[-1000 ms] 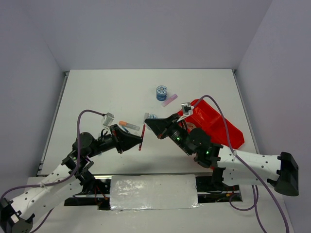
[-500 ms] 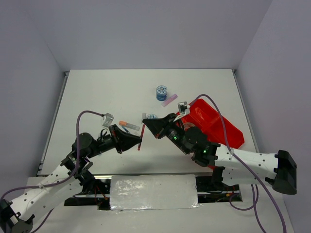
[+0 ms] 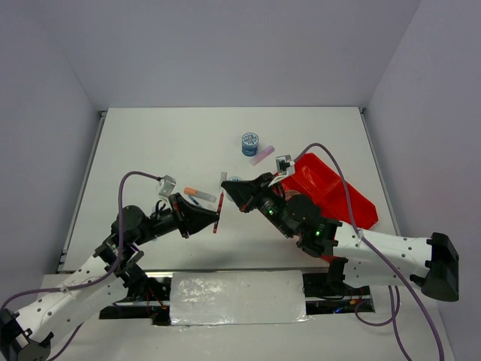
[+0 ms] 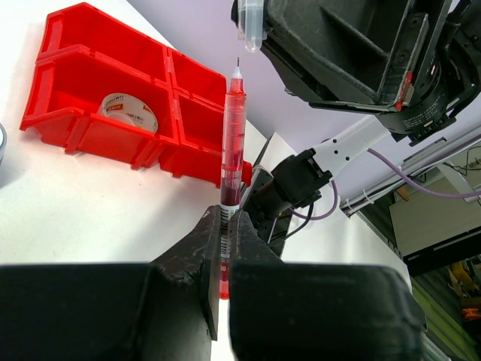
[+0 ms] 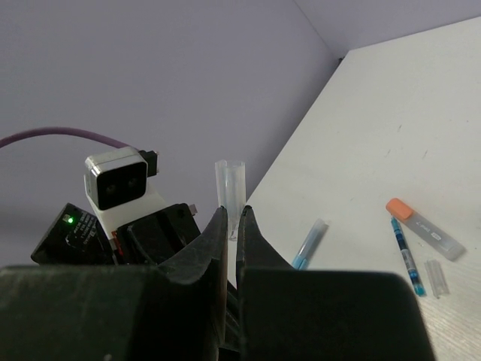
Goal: Sort the stationery into containers
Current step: Close the pen cap on the pen.
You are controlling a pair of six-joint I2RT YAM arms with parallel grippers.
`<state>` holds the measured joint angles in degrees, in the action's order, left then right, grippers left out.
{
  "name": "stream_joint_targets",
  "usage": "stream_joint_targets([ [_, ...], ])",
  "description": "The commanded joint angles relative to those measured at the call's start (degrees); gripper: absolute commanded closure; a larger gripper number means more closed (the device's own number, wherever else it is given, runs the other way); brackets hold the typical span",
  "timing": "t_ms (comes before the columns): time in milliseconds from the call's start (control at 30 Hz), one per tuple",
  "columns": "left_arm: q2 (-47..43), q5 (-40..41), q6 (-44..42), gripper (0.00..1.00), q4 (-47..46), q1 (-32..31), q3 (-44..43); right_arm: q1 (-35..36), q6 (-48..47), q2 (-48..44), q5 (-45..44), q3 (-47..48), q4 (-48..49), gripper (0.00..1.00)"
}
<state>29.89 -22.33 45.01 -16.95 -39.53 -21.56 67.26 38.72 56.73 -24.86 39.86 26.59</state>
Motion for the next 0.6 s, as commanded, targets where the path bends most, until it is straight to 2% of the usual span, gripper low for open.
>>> stream_joint_targets([
  [0, -0.09, 0.09, -0.81, 1.0, -2.82, -0.2, -1.46, 0.24, -1.28, 0.22, -1.5, 2.16, -0.4, 1.0],
  [367, -0.18, 2.72, -1.24, 1.0, 0.86, -0.2, -3.4, 0.24, 0.13, 0.66, 0.34, 0.84, -0.13, 1.0],
  [567, 0.52, 2.29, -0.72, 1.0, -0.89, -0.2, -2.61, 0.24, 0.66, 1.37, -0.01, -0.3, 0.39, 1.0],
])
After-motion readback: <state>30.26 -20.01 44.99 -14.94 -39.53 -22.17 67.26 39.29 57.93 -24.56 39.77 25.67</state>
